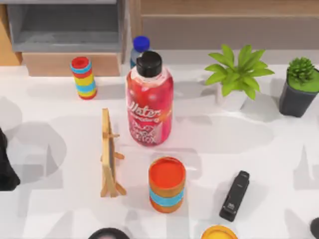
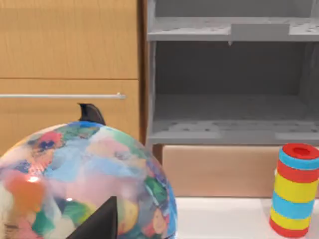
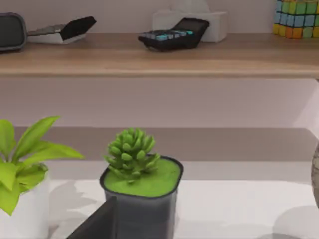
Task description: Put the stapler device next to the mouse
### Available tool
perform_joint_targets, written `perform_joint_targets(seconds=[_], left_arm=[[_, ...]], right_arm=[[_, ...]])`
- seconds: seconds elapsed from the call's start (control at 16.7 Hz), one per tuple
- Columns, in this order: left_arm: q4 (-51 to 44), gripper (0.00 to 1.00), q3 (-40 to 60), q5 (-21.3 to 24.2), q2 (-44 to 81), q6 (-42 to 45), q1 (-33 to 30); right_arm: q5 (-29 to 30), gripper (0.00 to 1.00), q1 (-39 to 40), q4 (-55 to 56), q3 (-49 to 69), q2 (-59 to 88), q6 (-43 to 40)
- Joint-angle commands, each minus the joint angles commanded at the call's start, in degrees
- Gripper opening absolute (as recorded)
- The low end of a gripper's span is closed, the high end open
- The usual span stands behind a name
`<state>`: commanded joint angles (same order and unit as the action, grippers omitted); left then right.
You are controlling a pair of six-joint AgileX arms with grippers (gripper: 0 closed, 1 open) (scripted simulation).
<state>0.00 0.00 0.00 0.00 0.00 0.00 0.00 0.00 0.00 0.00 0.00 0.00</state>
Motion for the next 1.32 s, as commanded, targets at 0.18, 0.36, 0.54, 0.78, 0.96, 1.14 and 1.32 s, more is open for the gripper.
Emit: perform_joint_targets(seconds=[0.18,0.36,0.54,0.78,0.96,1.14,1.32], left_arm=[[0.0,1.00,0.0,0.0,0.0,0.0,0.0],[0.0,1.00,0.0,0.0,0.0,0.0,0.0],[0.0,1.00,0.0,0.0,0.0,0.0,0.0],[0.0,1.00,0.0,0.0,0.0,0.0,0.0],[0.0,1.00,0.0,0.0,0.0,0.0,0.0],[0.0,1.00,0.0,0.0,0.0,0.0,0.0],[0.0,1.00,0.0,0.0,0.0,0.0,0.0]], right_arm=[[0.0,1.00,0.6,-0.3,0.6,0.6,0.6],[-0.2,1.00,4.9,-3.3,5.7,6.1,5.6],[-0.1,1.00,11.4,-9.1,14.0,16.9,14.3],[0.0,1.00,20.9,-20.4,27.0,37.4,28.3],[0.0,1.00,27.3,-30.3,37.2,54.8,38.9],[0.1,1.00,32.5,-39.8,47.1,72.1,49.0],[0.1,1.00,36.0,-47.5,56.0,86.9,57.6]])
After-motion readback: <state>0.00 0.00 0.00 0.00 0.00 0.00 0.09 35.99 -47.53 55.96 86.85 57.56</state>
